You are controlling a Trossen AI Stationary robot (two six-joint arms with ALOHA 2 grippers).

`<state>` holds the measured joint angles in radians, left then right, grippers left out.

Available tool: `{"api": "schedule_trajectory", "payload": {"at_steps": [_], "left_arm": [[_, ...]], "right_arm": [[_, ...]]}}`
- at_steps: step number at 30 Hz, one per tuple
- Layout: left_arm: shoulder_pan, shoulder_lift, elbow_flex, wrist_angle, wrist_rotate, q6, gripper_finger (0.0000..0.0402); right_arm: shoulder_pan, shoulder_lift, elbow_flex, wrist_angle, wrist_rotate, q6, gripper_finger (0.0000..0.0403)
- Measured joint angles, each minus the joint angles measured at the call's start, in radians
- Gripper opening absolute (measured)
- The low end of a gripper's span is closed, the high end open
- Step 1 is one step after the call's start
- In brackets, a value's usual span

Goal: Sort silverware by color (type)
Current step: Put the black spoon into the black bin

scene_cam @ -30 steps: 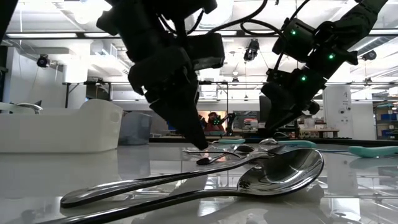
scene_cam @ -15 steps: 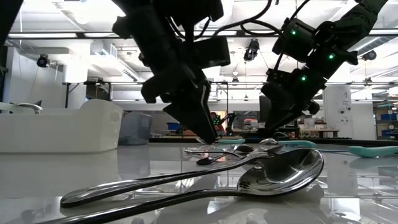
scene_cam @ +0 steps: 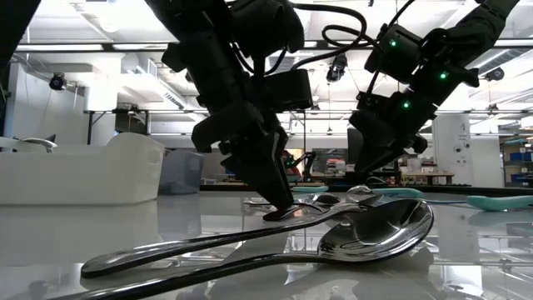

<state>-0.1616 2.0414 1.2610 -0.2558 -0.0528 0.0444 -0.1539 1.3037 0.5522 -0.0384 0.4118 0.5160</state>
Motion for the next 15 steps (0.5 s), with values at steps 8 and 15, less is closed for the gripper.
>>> {"api": "schedule_trajectory", "payload": {"at_steps": [8, 15], "left_arm": [[0.006, 0.002, -0.003, -0.003, 0.048, -0.015, 0.0031], [0.018, 0.004, 0.001, -0.007, 0.078, -0.106, 0.0004]], "right_arm": [[0.0, 0.0, 0.0, 0.0, 0.0, 0.0, 0.0134], [0.001, 0.0, 0.0, 0.0, 0.0, 0.0, 0.0134]]}}
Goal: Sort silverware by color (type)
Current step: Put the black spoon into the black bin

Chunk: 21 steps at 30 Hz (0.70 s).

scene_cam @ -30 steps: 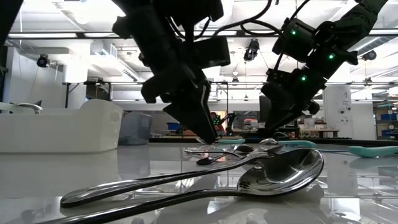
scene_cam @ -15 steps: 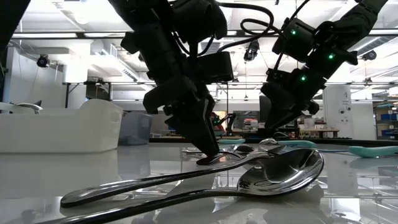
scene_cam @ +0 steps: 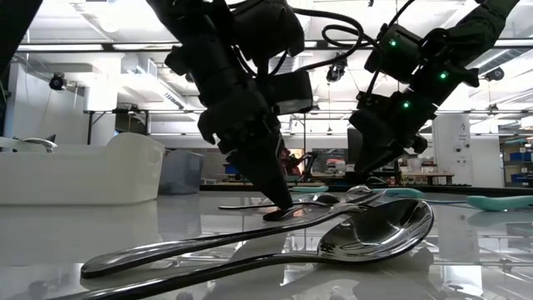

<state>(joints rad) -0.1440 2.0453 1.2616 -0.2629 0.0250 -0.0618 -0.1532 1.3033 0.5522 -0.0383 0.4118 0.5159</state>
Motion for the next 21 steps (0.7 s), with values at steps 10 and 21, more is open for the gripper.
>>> {"api": "schedule_trajectory", "payload": {"at_steps": [10, 21], "left_arm": [[0.002, -0.056, 0.012, -0.039, -0.027, -0.008, 0.0001], [0.066, -0.231, -0.027, -0.203, -0.118, 0.01, 0.0]], "right_arm": [[0.0, 0.0, 0.0, 0.0, 0.0, 0.0, 0.0134], [0.0, 0.0, 0.0, 0.003, 0.0, 0.0, 0.0134]]}}
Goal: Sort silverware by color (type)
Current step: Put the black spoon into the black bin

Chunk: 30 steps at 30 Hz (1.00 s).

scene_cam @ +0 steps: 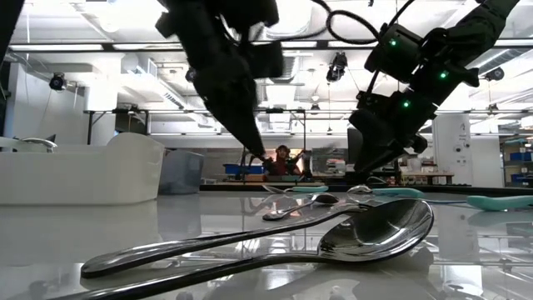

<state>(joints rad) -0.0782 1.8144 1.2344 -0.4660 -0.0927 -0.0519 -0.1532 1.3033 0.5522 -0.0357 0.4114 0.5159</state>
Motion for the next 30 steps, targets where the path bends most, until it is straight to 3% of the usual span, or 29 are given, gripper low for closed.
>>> {"api": "schedule_trajectory", "payload": {"at_steps": [7, 15, 19, 24, 30], "left_arm": [[0.104, -0.239, -0.15, -0.049, -0.085, 0.043, 0.0], [0.309, -0.534, -0.399, -0.006, -0.254, 0.003, 0.0], [0.395, -0.645, -0.479, -0.007, -0.285, 0.057, 0.0], [0.492, -0.723, -0.551, -0.01, -0.322, 0.175, 0.0001], [0.554, -0.732, -0.613, -0.017, -0.355, 0.223, 0.0008]], "right_arm": [[0.0, 0.0, 0.0, 0.0, 0.0, 0.0, 0.0134], [0.0, 0.0, 0.0, 0.004, 0.0, 0.0, 0.0134], [0.0, 0.0, 0.0, 0.004, 0.0, 0.0, 0.0134], [0.0, 0.0, 0.0, 0.009, 0.0, 0.0, 0.0134], [0.0, 0.0, 0.0, 0.012, 0.0, 0.0, 0.0134]]}}
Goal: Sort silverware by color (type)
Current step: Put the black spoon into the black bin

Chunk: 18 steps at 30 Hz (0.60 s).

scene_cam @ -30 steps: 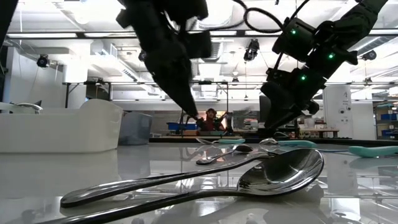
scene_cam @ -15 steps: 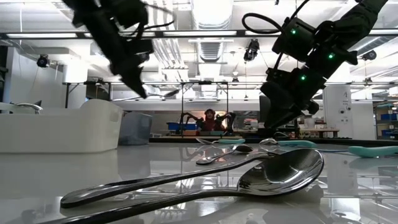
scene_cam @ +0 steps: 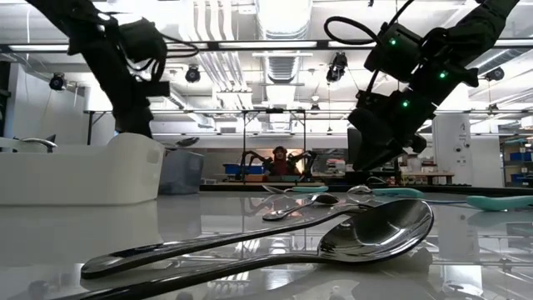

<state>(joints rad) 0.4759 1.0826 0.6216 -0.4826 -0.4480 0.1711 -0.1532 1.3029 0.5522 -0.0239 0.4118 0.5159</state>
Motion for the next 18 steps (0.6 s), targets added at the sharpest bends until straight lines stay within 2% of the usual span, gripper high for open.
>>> {"api": "schedule_trajectory", "payload": {"at_steps": [6, 14, 16, 18], "left_arm": [[0.007, 0.018, 0.003, 0.011, -0.032, 0.002, 0.002], [0.005, 0.015, 0.005, 0.016, -0.033, -0.035, 0.0057], [-0.001, 0.012, 0.005, 0.023, 0.001, -0.055, 0.0066], [-0.013, 0.009, 0.005, 0.048, 0.082, -0.067, 0.0074]], "right_arm": [[0.0, 0.0, 0.0, 0.0, 0.0, 0.0, 0.0134], [0.0, 0.0, 0.0, 0.002, 0.0, 0.0, 0.0134], [0.0, 0.0, 0.0, 0.003, 0.0, 0.0, 0.0134], [0.0, 0.0, 0.0, 0.003, 0.0, 0.0, 0.0134]]}}
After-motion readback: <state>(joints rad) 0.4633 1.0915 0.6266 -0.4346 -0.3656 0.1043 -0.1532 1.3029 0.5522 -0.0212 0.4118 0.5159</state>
